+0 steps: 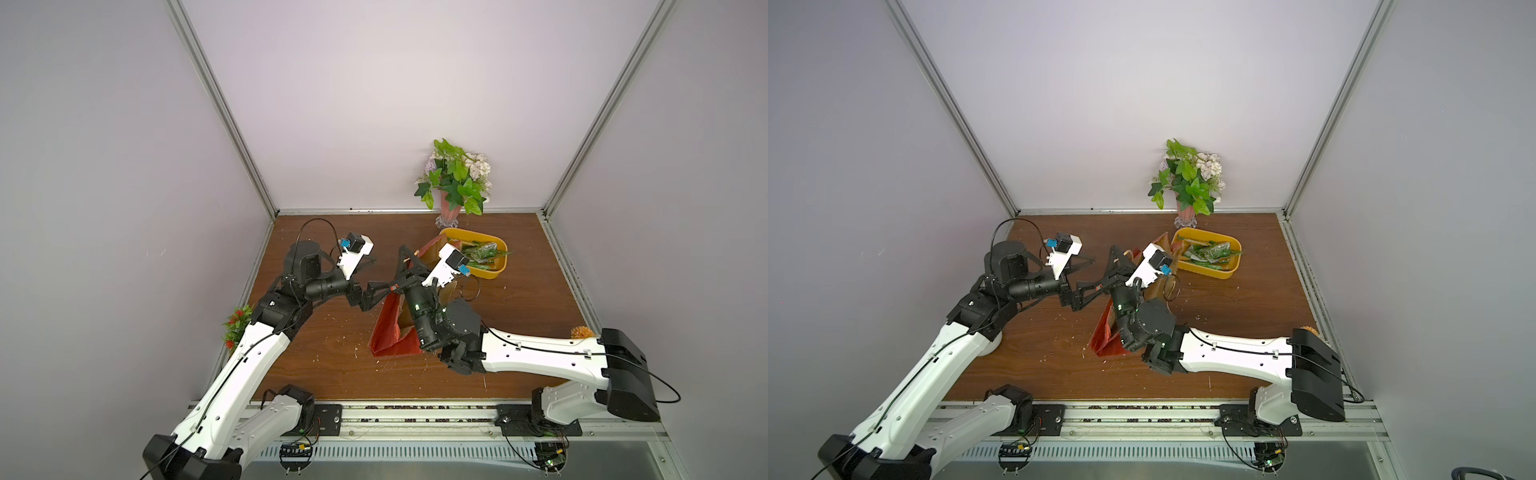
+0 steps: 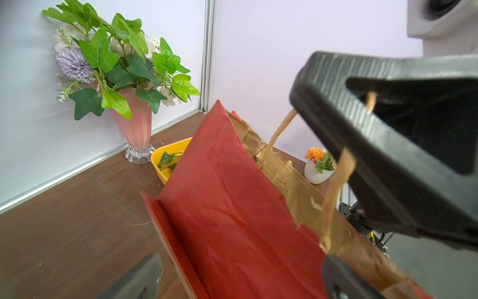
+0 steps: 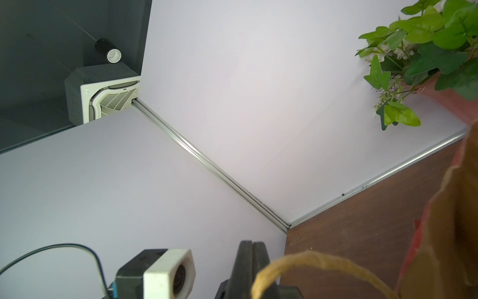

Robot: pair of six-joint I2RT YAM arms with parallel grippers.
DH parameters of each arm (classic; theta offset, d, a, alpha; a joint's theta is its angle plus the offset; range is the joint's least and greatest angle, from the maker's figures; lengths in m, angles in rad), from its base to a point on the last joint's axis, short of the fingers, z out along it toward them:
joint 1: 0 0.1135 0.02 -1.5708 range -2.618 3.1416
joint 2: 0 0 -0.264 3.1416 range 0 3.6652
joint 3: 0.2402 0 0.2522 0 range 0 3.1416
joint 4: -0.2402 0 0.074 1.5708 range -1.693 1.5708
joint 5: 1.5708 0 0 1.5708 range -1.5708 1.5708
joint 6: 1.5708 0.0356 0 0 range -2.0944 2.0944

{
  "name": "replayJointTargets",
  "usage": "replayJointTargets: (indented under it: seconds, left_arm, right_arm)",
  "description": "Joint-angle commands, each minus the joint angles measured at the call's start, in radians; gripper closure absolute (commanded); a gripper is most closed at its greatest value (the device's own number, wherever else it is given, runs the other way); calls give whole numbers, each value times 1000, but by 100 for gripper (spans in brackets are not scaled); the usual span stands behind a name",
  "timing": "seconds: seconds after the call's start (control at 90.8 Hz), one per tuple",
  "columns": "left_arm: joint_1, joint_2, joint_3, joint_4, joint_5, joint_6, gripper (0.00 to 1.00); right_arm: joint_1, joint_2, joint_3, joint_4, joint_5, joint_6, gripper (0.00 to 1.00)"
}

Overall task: Place the condiment packets inside the bag
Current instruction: Open the paper bag at the center of the board.

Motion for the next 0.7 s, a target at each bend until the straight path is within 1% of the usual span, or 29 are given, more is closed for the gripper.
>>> replayJointTargets:
  seconds: [0.0, 0.242, 0.319, 0.418, 0.44, 0.495, 0.572, 0.627, 0.649, 0.693]
  left_arm:
    - [-9, -7, 10, -18, 22, -30, 1]
    - [-11, 0, -29, -36, -30, -5, 1]
    - [-11, 0, -42, -45, -76, 18, 1]
    - [-11, 14, -58, -62, -168, 64, 0]
    - [-11, 18, -59, -67, -184, 76, 2]
    - [-11, 28, -61, -81, -221, 102, 8]
    - [-11, 31, -59, -89, -271, 128, 23]
    - [-11, 31, -56, -91, -292, 139, 36]
    - [-11, 30, -53, -91, -298, 143, 43]
    - [-11, 28, -48, -90, -309, 147, 54]
  right_arm:
    - [5, 27, 57, 122, 67, -80, 100]
    - [2, 90, 114, 130, 59, -115, 100]
    - [2, 99, 122, 129, 52, -120, 100]
    - [0, 99, 121, 131, 46, -128, 100]
    - [0, 100, 120, 131, 46, -129, 100]
    - [-1, 97, 118, 131, 43, -130, 100]
    - [-1, 96, 115, 128, 36, -130, 100]
    - [-2, 97, 115, 124, 29, -131, 100]
    - [-3, 98, 116, 121, 28, -132, 100]
    - [-3, 100, 118, 114, 23, -132, 100]
